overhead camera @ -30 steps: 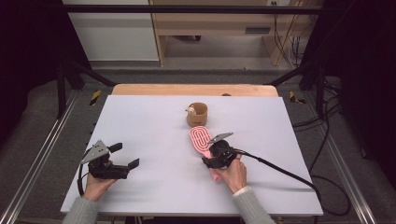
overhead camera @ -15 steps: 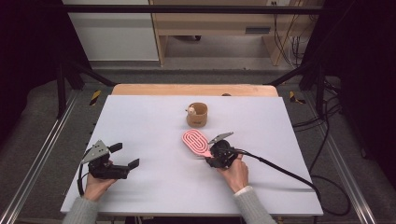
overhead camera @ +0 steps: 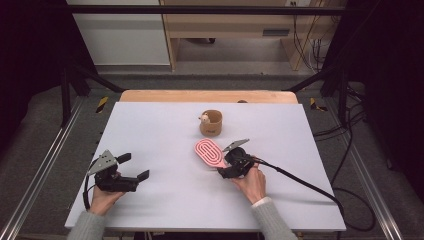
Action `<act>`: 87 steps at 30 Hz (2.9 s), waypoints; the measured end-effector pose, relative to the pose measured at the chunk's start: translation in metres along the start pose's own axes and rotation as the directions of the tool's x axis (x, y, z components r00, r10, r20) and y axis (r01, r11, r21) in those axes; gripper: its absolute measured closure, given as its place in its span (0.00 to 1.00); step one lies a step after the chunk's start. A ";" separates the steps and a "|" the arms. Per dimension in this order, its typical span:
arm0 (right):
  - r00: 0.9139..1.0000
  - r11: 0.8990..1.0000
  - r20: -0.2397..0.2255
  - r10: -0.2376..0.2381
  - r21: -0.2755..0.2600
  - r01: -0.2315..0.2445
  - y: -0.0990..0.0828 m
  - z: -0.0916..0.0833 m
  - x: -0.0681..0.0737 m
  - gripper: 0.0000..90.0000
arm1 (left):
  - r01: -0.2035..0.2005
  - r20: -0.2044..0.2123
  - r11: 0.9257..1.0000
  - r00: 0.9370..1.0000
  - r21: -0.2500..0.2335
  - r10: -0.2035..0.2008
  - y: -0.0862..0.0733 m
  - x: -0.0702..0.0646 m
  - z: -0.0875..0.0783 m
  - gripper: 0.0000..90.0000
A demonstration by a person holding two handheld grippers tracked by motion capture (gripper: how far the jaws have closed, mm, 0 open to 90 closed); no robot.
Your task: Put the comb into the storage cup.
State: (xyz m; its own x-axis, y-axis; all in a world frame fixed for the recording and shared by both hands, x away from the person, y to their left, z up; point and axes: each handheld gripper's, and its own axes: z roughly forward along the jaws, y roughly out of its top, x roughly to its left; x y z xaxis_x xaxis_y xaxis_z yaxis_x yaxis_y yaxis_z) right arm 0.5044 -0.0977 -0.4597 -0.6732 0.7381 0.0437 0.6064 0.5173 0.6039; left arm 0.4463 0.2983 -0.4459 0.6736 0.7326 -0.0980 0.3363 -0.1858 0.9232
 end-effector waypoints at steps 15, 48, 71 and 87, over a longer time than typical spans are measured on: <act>0.999 0.999 -0.009 -0.042 0.031 0.042 0.005 0.006 0.003 0.63 | 0.000 -0.001 1.000 1.000 0.001 0.000 0.000 0.000 0.000 0.00; 1.000 0.997 0.005 0.017 0.070 -0.017 0.007 0.005 0.005 0.77 | 0.001 -0.001 1.000 1.000 0.002 -0.001 0.000 0.000 0.000 0.00; 1.000 0.999 0.000 -0.022 -0.029 0.022 0.009 -0.026 0.006 0.77 | 0.007 -0.004 1.000 1.000 0.000 -0.007 0.002 -0.002 0.001 0.00; 0.998 0.995 -0.014 -0.061 -0.084 0.059 0.008 -0.040 0.009 0.77 | 0.008 0.002 1.000 1.000 0.008 -0.008 0.007 -0.012 0.004 0.00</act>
State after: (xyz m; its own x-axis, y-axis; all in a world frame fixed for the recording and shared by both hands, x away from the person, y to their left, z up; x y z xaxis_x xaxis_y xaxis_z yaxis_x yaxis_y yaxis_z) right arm 0.4868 -0.1041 -0.4226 -0.7146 0.6993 0.0178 0.5274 0.5219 0.6704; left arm 0.4437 0.2857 -0.4403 0.6725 0.7325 -0.1058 0.3464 -0.1853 0.9196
